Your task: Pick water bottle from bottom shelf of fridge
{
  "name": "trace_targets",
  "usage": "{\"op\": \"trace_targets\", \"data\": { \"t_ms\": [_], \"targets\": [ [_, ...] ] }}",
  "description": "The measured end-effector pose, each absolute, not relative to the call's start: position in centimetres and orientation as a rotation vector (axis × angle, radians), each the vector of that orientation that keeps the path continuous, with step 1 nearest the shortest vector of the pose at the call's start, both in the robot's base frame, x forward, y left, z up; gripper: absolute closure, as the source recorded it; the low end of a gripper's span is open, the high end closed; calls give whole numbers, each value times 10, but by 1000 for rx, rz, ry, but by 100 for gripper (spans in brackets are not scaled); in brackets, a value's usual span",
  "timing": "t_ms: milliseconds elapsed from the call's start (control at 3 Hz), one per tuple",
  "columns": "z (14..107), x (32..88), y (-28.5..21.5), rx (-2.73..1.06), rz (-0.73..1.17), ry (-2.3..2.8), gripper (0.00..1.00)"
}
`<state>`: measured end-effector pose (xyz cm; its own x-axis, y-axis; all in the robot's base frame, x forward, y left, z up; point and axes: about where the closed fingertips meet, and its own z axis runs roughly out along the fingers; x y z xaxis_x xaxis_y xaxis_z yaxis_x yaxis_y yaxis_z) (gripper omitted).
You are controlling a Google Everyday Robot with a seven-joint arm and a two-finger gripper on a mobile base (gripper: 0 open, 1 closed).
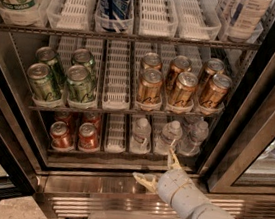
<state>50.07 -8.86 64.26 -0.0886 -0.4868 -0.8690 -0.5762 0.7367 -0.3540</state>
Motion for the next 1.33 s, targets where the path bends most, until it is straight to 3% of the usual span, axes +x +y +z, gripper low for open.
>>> {"op": "trace_targets", "data": {
  "t_ms": [333, 1333],
  "targets": [
    [643, 501, -89, -846, 92, 1729, 20],
    [632, 505, -64, -812, 151, 1699, 29]
  ]
}}
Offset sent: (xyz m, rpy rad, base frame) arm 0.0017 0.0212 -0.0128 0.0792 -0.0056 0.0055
